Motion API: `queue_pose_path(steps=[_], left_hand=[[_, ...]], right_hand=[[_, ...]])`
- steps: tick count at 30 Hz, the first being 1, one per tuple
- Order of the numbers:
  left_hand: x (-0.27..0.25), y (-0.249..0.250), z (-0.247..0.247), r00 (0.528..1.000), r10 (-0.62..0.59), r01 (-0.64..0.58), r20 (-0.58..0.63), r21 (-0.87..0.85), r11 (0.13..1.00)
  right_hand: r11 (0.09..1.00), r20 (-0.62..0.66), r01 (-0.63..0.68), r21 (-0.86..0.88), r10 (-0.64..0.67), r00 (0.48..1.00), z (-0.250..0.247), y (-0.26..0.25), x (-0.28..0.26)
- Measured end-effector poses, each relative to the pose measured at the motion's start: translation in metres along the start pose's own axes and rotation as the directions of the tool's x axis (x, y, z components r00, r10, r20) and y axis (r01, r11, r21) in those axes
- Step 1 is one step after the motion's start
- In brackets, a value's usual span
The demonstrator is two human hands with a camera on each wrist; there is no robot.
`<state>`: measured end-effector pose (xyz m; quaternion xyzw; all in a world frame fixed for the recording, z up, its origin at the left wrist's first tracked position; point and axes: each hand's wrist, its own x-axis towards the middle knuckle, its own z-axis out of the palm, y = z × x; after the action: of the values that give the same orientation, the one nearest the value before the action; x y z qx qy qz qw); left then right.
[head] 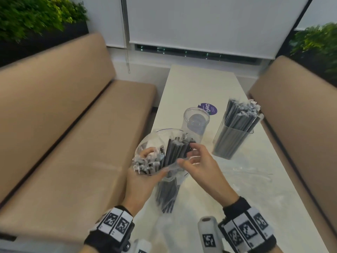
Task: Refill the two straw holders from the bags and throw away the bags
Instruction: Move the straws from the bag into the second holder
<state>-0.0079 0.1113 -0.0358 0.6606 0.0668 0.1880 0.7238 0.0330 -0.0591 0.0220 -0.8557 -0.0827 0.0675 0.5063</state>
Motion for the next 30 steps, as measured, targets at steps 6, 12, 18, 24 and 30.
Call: queue_pose_path(steps=[6, 12, 18, 24, 30], left_hand=[[-0.003, 0.0, 0.002, 0.99, 0.143, -0.143, -0.01, -0.055, 0.988], [0.019, -0.003, -0.015, 0.979, 0.122, -0.135, 0.162, 0.074, 0.988], [0.047, 0.003, -0.029, 0.948, -0.06, 0.063, 0.313, 0.0, 0.998], [0.052, 0.0, -0.027, 0.943, -0.097, 0.103, 0.319, -0.002, 0.995], [0.062, 0.008, -0.003, 0.966, -0.065, 0.084, 0.251, -0.066, 0.994]], right_hand=[[0.936, 0.037, -0.23, 0.267, 0.229, 0.973, 0.011, -0.002, 0.026], [0.981, 0.084, 0.042, 0.187, -0.059, 0.995, 0.028, -0.009, 0.033], [0.941, -0.151, 0.153, 0.303, -0.111, 0.982, 0.043, -0.012, 0.036], [0.935, -0.173, 0.157, 0.319, -0.106, 0.979, 0.031, -0.021, 0.045], [0.886, -0.345, 0.327, 0.329, -0.209, 0.915, 0.017, -0.048, 0.064]])
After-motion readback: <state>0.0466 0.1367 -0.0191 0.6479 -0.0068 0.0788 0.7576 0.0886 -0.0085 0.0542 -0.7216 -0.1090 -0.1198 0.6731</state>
